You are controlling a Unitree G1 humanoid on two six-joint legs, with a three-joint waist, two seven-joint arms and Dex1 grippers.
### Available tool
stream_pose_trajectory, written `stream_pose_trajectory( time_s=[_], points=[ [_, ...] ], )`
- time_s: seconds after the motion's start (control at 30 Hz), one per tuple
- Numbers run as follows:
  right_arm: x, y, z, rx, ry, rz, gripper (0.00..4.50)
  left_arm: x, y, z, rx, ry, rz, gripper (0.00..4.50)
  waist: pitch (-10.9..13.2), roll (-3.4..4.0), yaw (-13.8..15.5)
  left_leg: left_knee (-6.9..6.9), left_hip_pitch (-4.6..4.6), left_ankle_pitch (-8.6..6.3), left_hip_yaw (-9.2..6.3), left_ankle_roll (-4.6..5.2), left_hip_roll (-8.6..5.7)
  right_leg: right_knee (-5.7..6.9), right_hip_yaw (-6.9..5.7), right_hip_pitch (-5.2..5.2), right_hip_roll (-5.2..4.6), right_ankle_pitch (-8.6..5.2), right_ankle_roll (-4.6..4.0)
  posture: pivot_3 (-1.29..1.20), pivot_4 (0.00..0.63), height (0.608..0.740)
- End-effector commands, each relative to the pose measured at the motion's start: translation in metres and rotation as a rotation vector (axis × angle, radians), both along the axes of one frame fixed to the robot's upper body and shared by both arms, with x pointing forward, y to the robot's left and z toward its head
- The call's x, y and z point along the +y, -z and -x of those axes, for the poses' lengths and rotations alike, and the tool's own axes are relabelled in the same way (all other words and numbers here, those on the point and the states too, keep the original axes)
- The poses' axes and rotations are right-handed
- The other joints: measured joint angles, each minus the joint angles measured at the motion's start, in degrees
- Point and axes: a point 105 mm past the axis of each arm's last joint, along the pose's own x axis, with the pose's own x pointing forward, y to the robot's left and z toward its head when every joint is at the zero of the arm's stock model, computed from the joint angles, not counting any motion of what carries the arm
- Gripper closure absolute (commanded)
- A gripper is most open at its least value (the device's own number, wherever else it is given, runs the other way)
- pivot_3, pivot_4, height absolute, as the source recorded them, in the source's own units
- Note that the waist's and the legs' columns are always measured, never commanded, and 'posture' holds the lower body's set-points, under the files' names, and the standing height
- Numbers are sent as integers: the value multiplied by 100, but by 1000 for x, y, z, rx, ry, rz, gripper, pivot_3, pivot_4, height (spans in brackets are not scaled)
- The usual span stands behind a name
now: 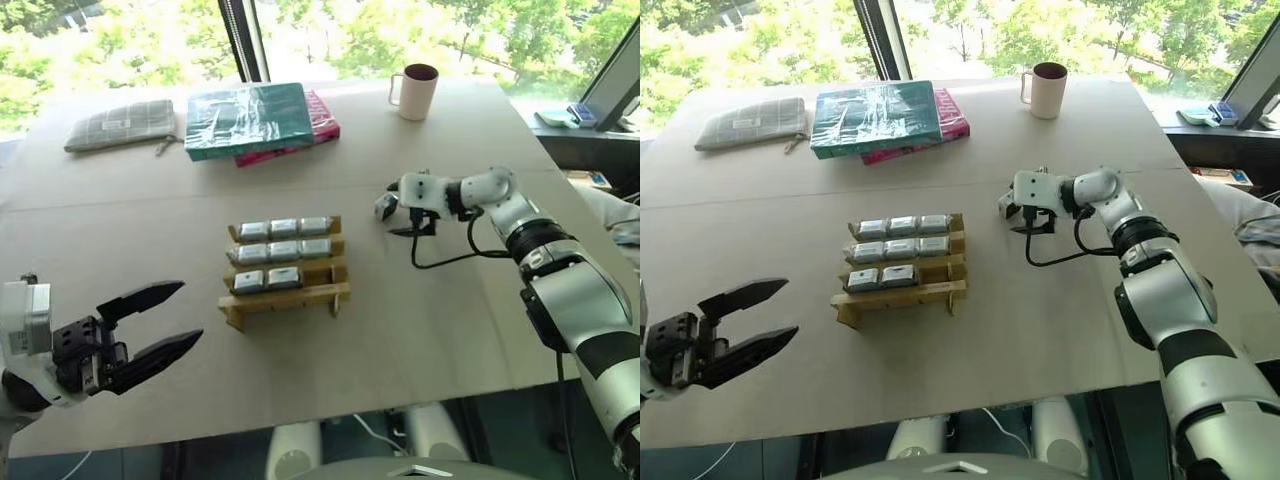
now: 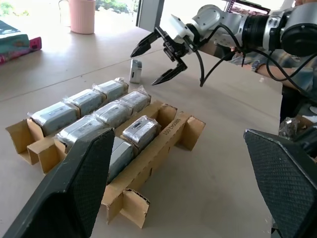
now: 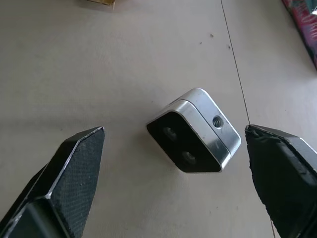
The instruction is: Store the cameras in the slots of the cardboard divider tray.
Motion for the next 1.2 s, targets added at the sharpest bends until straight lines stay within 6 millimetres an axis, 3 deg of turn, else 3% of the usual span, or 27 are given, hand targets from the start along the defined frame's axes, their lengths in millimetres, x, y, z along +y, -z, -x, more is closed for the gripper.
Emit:
stream_pose_trajectory(
  time_s=[0.03, 0.4, 0.5, 0.63, 0.87, 1.03, 1.2],
  points=[
    [4, -17, -6, -69, 5, -17, 0, 0, -3, 4, -43, 11, -27, 190, 0, 0, 1, -1, 0, 0, 0, 0, 0, 0, 0, 0, 0, 0, 0, 0, 150, 740],
    [12, -19, -12, -131, 38, -10, 0, -11, -4, 1, -65, 21, -16, 190, 0, 0, 1, -2, -2, 0, 2, 0, 0, 1, 2, -4, 0, 0, -1, 0, 150, 740],
    [13, -18, -12, -127, 31, -9, 835, -11, -4, 1, -65, 15, -14, 112, 0, 1, 1, -5, -2, 0, 3, 0, 0, 1, 3, -6, 0, 0, -1, 0, 150, 740],
    [13, -17, -9, -120, 11, -7, 2534, -12, -4, 0, -65, 10, -11, 112, -1, 0, -1, -5, -1, 0, 4, 0, 1, 1, 5, -6, 0, 0, -1, 0, 150, 740],
    [12, -25, -1, -108, -52, -54, 2534, -14, -1, -3, -60, 8, -4, 112, -1, 2, -6, -6, 5, 0, 9, 0, 1, 4, 9, -6, 1, 0, 0, 0, 150, 740],
    [19, -44, 12, 5, -114, -239, 2534, -15, 4, -6, -48, 13, 3, 112, -1, 2, 5, -9, 1, 0, 11, 0, 2, 0, 11, -6, 1, 1, 0, 0, 150, 740],
    [15, -33, 16, -5, -95, -195, 2534, -16, 5, -15, -44, 33, 7, 112, -1, 3, 16, -9, 3, 0, 11, 0, 2, 3, 10, -6, 1, 0, 0, 0, 150, 740]
  ],
)
